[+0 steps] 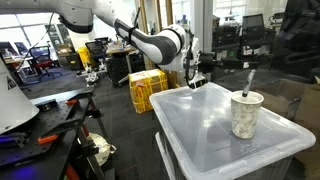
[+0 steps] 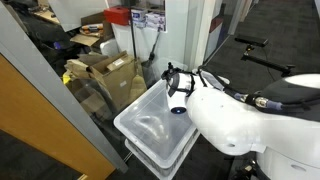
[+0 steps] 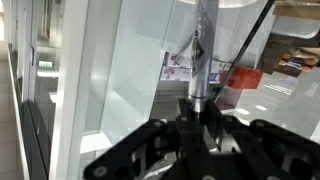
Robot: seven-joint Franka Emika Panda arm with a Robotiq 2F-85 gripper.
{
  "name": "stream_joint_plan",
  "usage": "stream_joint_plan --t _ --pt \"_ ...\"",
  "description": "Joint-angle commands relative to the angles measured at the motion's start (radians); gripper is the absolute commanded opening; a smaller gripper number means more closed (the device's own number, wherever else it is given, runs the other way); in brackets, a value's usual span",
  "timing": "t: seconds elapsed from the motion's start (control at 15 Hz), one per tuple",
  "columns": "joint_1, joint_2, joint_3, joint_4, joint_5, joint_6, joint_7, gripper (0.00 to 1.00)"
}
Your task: Put the marker in the cup
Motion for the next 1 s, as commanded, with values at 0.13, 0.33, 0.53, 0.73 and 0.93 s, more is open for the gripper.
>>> stream_joint_plan --t 0.13,0.33,0.53,0.73,0.93 --pt "-0.003 0.000 -0.001 -0.004 0.010 -0.019 0.000 0.68" --pt "0.007 0.000 -0.010 -0.024 0.009 -0.011 0.000 0.90" --pt "0.021 -0.014 -0.018 -0.059 -0.003 0.003 -0.001 1.00" --pt "0.033 -0.035 -0.023 -0.096 -0.014 0.012 -0.008 1.00" --pt "0.040 -0.055 -0.032 -0.122 -0.020 0.035 -0.021 1.00"
